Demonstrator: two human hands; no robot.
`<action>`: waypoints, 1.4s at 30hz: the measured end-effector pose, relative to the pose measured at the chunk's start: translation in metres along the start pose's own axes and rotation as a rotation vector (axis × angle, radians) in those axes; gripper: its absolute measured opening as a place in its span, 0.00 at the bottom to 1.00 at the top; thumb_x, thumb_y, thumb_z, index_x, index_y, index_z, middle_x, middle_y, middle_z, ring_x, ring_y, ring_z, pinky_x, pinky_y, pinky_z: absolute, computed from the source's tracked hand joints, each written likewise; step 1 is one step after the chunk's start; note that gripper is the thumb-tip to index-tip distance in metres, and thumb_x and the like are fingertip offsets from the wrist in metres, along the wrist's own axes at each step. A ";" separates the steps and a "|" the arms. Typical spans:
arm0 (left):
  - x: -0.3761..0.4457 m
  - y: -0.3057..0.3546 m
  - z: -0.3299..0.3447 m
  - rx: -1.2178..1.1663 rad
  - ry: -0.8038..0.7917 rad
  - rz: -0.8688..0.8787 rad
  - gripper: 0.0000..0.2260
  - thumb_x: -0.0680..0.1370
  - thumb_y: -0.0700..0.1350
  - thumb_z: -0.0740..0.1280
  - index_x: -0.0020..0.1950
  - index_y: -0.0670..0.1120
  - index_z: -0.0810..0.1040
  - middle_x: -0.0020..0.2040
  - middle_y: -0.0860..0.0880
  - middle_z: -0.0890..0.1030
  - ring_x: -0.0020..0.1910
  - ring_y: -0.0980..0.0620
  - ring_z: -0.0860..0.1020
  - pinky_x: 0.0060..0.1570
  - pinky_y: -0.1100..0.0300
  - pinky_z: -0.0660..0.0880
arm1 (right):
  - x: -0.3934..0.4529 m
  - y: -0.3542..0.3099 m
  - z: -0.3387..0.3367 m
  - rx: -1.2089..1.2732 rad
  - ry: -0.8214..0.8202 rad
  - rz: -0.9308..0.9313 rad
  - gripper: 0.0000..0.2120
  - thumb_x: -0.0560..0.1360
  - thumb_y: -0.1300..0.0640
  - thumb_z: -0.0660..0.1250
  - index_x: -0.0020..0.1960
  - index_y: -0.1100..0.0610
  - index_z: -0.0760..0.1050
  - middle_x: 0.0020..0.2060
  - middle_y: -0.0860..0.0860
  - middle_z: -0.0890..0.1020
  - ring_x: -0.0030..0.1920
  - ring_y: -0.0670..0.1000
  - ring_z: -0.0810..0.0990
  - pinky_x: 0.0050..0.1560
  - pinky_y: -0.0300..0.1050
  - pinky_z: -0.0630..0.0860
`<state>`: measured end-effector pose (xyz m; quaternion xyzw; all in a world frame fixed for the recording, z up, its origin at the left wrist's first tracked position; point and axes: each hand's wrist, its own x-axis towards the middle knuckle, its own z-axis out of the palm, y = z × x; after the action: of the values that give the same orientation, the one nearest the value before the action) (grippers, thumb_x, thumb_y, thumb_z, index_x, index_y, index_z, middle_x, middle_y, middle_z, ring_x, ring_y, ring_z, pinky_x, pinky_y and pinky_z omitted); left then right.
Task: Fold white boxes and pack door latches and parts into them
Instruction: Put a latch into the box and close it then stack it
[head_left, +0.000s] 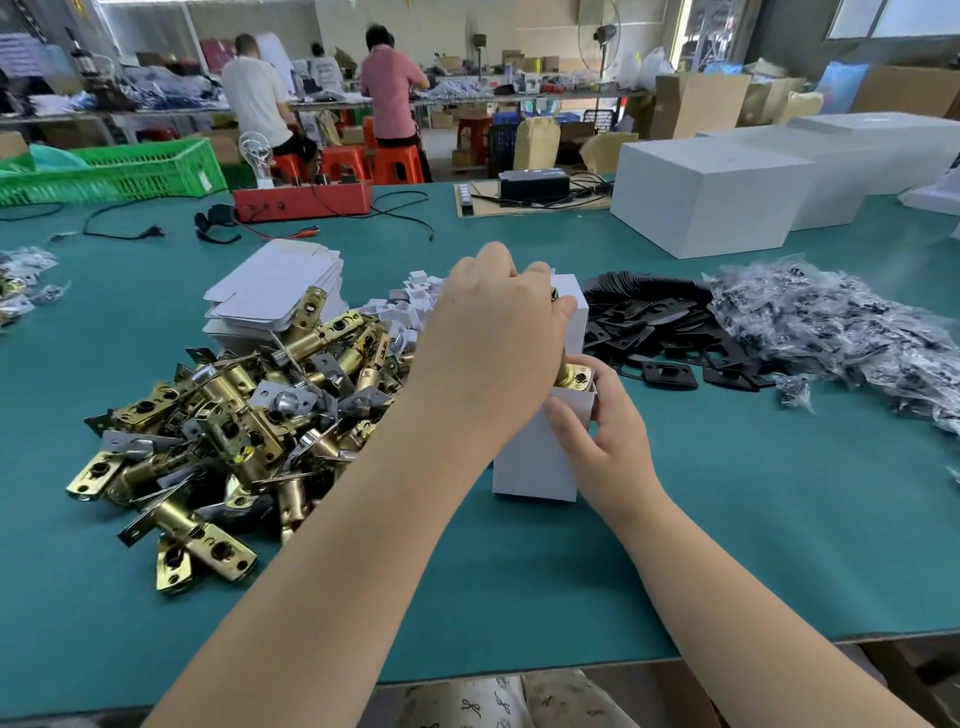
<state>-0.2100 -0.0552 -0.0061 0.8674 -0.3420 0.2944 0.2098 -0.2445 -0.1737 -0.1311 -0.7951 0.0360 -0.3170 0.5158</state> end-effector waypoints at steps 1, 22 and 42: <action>-0.002 0.001 0.000 0.014 0.001 0.012 0.17 0.83 0.52 0.58 0.64 0.42 0.77 0.44 0.48 0.64 0.45 0.51 0.62 0.42 0.63 0.54 | 0.000 0.001 0.000 -0.010 0.010 -0.002 0.23 0.70 0.40 0.59 0.62 0.47 0.69 0.35 0.32 0.74 0.34 0.38 0.70 0.36 0.28 0.66; -0.043 -0.038 0.048 -0.701 -0.414 -0.170 0.16 0.76 0.57 0.66 0.63 0.55 0.75 0.56 0.58 0.77 0.56 0.64 0.75 0.55 0.67 0.73 | -0.002 -0.004 -0.002 0.202 -0.001 -0.057 0.16 0.72 0.43 0.54 0.56 0.45 0.73 0.47 0.44 0.81 0.47 0.41 0.77 0.48 0.35 0.71; -0.068 -0.043 0.075 -0.967 -0.223 -0.327 0.18 0.67 0.62 0.70 0.55 0.61 0.73 0.51 0.60 0.78 0.50 0.54 0.78 0.45 0.49 0.79 | 0.147 0.076 -0.024 -0.938 -0.201 -0.033 0.14 0.76 0.57 0.57 0.58 0.60 0.75 0.57 0.59 0.78 0.60 0.62 0.72 0.52 0.53 0.69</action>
<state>-0.1924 -0.0362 -0.1130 0.7396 -0.3194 -0.0280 0.5918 -0.1199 -0.2850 -0.1202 -0.9692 0.1122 -0.1962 0.0973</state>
